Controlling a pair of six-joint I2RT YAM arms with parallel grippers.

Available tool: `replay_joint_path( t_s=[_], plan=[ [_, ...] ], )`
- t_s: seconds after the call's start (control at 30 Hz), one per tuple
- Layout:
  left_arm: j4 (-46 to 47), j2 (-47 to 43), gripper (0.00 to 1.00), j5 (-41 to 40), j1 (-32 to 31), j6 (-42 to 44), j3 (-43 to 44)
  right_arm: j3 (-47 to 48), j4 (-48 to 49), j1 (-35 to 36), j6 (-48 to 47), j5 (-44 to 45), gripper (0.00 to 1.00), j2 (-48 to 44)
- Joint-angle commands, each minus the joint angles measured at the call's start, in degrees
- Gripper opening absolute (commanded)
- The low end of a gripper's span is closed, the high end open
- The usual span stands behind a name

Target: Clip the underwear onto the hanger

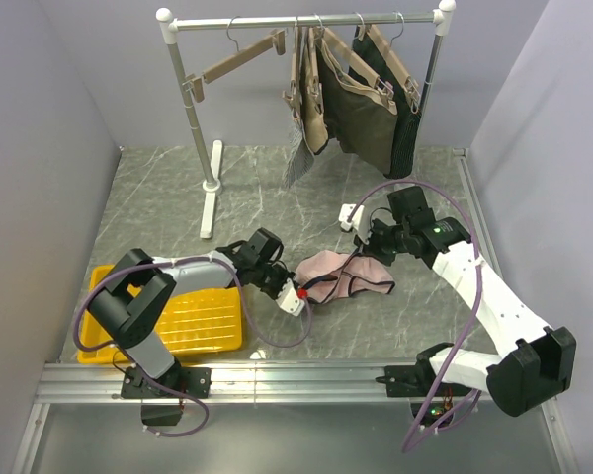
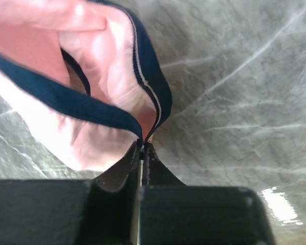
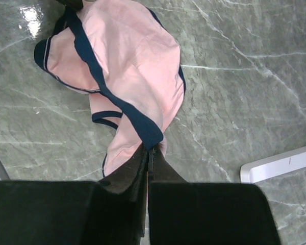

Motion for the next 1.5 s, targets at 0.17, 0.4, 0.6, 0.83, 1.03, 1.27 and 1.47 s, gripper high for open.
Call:
replay_joint_path(
  t_s=[0.17, 0.4, 0.6, 0.83, 1.03, 1.27, 1.47],
  plan=[
    [-8.95, -15.60, 0.00, 7.62, 3.28, -27.56, 4.76, -0.83, -4.05, -2.49, -2.72, -2.10, 0.00, -3.43],
    [-18.10, -30.13, 0.00, 10.35, 3.72, -48.95, 6.70, -1.45, -11.16, -2.66, -3.69, -5.43, 0.00, -9.92],
    [-25.65, -39.36, 0.00, 11.21, 3.81, -57.40, 9.24, -2.23, -20.39, -2.58, -5.36, -14.31, 0.00, -16.16],
    [-24.87, -32.73, 0.00, -1.98, 3.81, -77.43, 13.37, -5.40, -14.89, -3.36, -0.19, -21.87, 0.00, -10.83],
    [-23.73, -11.74, 0.00, -5.75, 7.05, -87.98, 23.02, 2.76, -10.91, -11.70, 1.75, -26.34, 0.06, 8.76],
    [-20.66, 5.97, 0.00, -8.17, 11.71, -92.30, 31.55, 11.73, -8.37, -19.36, 9.99, -24.62, 0.28, 28.89],
    [-20.38, 13.79, 0.00, -12.77, 15.93, -92.48, 36.75, 11.74, 1.12, -21.47, 22.66, -14.34, 0.51, 30.24]
  ],
)
